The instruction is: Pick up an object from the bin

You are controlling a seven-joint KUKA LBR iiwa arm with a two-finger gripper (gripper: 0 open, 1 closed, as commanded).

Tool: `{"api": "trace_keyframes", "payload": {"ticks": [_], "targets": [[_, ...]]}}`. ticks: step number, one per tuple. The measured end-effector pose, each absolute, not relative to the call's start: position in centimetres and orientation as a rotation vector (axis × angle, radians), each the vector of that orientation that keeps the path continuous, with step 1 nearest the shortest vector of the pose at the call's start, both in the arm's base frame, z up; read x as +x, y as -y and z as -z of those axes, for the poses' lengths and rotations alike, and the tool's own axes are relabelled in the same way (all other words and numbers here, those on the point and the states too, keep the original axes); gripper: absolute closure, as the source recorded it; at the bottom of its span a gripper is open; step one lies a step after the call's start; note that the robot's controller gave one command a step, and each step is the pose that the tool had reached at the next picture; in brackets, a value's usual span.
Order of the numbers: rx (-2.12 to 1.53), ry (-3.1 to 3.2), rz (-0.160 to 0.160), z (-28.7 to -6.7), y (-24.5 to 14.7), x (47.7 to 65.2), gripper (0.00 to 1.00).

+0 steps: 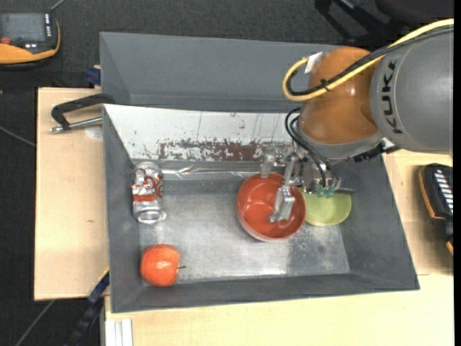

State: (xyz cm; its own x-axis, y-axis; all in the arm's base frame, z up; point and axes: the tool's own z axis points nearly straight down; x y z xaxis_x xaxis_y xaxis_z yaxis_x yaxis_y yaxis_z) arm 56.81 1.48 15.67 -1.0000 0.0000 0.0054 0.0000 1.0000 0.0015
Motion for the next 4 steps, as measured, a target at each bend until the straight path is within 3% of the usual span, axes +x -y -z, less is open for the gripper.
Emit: {"api": "trace_keyframes", "payload": {"ticks": [1, 2, 3, 4], "targets": [[0.235, 3.134, 0.005, -18.4, -2.4, 55.5, 0.00], [0.518, 3.100, 0.005, -13.0, 0.4, 54.0, 0.00], [0.519, 3.103, 0.006, -13.1, 0.3, 54.1, 1.00], [0.357, 3.128, 0.009, -14.0, -1.5, 53.6, 1.00]]}}
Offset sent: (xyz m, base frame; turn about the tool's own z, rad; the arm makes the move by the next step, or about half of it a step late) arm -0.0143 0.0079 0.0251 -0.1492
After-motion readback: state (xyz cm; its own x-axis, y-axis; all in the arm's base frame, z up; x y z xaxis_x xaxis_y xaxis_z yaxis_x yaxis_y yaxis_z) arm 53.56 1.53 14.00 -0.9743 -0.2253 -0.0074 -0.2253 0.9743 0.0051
